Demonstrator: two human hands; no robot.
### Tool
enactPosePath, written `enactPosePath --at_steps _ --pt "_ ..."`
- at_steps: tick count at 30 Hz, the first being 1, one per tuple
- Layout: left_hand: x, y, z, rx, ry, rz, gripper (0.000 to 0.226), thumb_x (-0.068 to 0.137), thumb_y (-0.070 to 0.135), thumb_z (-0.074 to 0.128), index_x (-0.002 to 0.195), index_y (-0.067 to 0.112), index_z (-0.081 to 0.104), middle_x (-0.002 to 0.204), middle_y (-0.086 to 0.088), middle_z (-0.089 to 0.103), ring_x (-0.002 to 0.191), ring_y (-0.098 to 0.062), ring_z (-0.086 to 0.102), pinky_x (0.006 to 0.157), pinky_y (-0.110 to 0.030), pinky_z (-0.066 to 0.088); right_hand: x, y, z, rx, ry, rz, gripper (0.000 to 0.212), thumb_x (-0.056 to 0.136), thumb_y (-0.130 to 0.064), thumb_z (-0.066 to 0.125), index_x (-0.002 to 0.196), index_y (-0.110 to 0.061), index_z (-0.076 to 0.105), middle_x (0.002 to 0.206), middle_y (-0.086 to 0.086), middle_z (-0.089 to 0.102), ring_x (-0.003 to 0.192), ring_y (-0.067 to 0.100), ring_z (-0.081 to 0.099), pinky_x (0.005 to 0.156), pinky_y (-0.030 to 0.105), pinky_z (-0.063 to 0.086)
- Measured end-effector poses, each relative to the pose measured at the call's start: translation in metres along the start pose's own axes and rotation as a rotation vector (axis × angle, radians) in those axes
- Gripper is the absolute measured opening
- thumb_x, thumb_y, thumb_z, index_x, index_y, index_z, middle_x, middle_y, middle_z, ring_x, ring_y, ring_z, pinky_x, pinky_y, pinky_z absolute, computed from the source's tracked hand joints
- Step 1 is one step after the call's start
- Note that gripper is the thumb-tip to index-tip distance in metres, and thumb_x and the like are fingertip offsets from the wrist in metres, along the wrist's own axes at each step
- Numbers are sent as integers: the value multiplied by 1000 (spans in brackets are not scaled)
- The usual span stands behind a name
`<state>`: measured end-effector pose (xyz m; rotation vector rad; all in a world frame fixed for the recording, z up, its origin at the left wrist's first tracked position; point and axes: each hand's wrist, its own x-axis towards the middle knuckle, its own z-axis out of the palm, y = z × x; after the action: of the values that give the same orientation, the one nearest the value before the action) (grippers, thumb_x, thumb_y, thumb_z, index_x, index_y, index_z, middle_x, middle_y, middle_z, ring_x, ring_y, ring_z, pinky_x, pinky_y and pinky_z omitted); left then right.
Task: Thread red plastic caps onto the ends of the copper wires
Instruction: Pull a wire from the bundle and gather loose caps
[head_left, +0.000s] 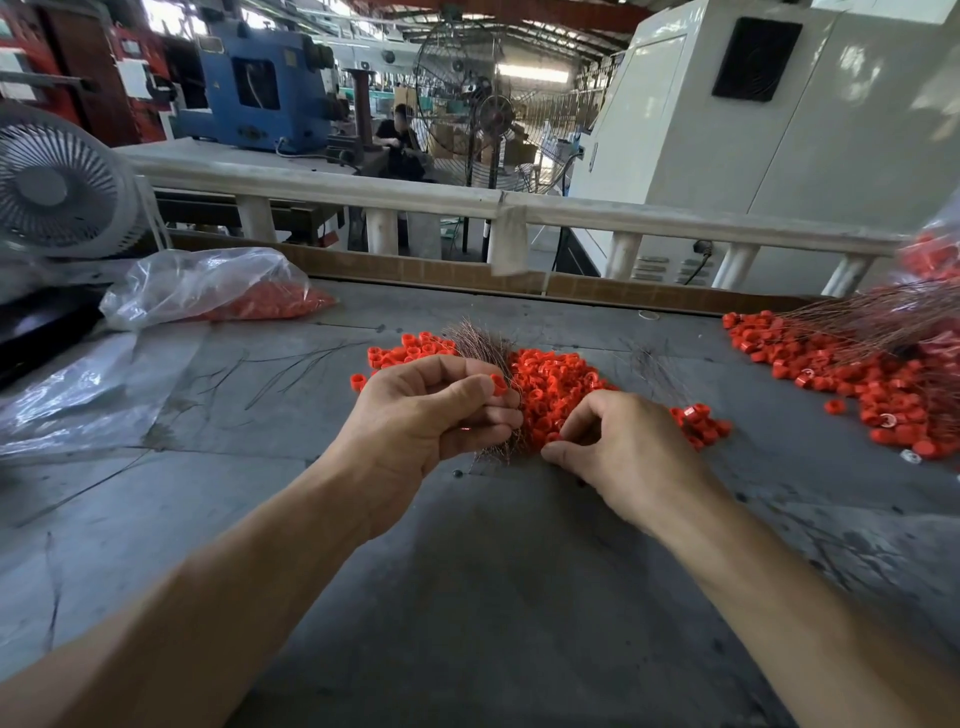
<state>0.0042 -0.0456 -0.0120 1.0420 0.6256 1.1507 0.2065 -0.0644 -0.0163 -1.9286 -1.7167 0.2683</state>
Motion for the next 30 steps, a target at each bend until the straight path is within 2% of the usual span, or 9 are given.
enactPosePath --at_steps 5,7,8,10,16,19,21,25,30 --pt "-1 1 2 9 16 2 29 78 14 72 102 -2 68 96 -26 73 84 -29 74 70 -29 61 1 1 -1 42 7 -25 22 78 -27 88 79 -27 66 67 -12 63 58 -1 59 46 11 35" --pt "-1 1 2 10 12 0 29 78 13 71 102 -2 68 96 -25 73 84 -29 74 70 -29 61 2 3 -2 99 3 -32 21 77 -21 88 79 -26 68 66 -11 63 59 -10 59 48 7 38" --pt "-1 1 2 11 8 -2 29 78 13 71 102 -2 67 96 -25 73 84 -28 74 70 -29 61 3 4 -3 113 4 -35 20 77 -21 88 78 -26 69 67 -11 65 60 -10 59 50 6 38" --pt "-1 1 2 12 2 -4 29 79 13 71 103 -2 67 96 -24 73 85 -28 74 71 -29 61 5 5 -4 116 20 -38 18 77 -24 88 76 -28 71 70 -12 67 58 -2 60 51 8 39" --pt "-2 0 2 28 0 -8 31 79 14 72 105 -2 67 98 -25 73 86 -28 74 72 -28 61 10 11 1 160 74 -23 23 72 -28 91 70 -27 69 57 -8 65 48 0 57 44 14 35" --pt "-2 0 2 26 -4 -7 31 78 15 72 104 -1 67 98 -24 74 86 -28 74 72 -28 61 12 14 3 248 77 -2 21 80 -15 86 75 -24 68 58 -7 69 46 10 62 48 38 55" --pt "-2 0 2 24 -3 -8 30 79 15 73 104 -1 68 98 -24 74 87 -29 75 72 -28 61 11 13 2 337 70 5 21 85 -4 79 79 -22 69 59 -6 69 49 16 65 54 44 60" --pt "-1 -1 2 19 -8 -14 28 79 15 73 103 0 69 98 -24 74 87 -30 75 73 -29 61 5 2 -5 638 59 -46 20 87 5 73 82 -13 70 66 4 72 61 20 72 60 33 62" --pt "0 -2 2 15 -16 -7 31 78 16 73 104 -1 68 91 -20 73 85 -28 74 74 -30 61 -6 -19 -12 883 19 -146 12 82 2 78 83 -8 72 69 8 73 61 18 70 58 26 60"
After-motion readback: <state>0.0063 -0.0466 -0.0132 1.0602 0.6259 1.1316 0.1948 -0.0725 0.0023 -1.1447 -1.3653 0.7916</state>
